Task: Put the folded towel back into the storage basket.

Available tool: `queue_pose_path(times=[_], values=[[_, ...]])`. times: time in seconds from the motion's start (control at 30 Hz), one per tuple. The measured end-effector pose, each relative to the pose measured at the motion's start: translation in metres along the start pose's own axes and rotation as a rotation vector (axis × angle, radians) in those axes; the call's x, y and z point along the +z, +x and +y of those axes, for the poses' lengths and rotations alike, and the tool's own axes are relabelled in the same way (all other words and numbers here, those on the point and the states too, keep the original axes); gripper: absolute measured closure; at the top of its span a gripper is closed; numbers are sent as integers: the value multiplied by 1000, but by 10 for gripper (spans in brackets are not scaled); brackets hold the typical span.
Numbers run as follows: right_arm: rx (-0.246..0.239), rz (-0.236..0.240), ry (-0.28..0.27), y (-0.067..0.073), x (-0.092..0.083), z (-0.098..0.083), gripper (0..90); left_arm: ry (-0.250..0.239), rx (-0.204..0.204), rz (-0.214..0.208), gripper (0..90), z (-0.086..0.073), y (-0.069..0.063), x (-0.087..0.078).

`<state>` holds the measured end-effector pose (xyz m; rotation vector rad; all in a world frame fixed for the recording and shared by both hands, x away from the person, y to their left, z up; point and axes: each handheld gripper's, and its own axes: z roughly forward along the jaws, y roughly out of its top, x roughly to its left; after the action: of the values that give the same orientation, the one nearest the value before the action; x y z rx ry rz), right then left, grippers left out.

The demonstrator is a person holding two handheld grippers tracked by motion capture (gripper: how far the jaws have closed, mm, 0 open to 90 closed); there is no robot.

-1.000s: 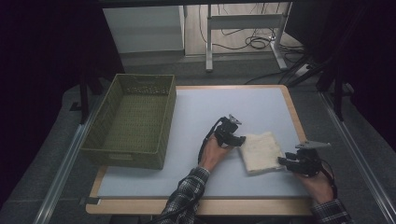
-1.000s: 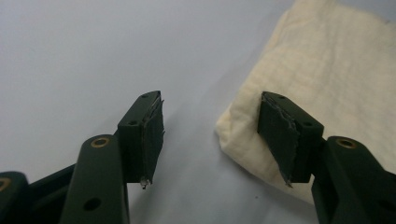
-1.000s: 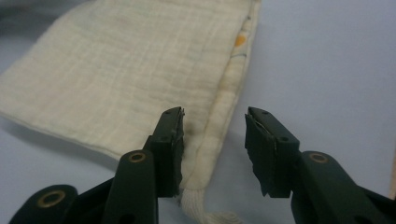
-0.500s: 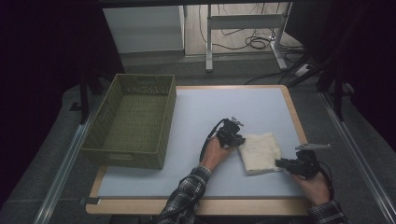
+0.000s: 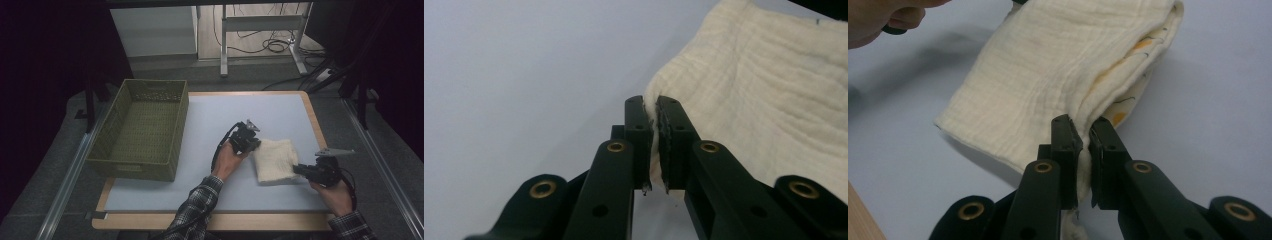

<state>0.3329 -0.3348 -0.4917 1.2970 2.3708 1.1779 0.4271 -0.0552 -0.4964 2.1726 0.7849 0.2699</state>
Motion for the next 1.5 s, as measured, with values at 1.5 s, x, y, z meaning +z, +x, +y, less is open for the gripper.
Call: queue_pose_path(times=[1.5], values=[[-183,126,-59,93,70,106,822,-2,30,293,833,-5,86,-136]])
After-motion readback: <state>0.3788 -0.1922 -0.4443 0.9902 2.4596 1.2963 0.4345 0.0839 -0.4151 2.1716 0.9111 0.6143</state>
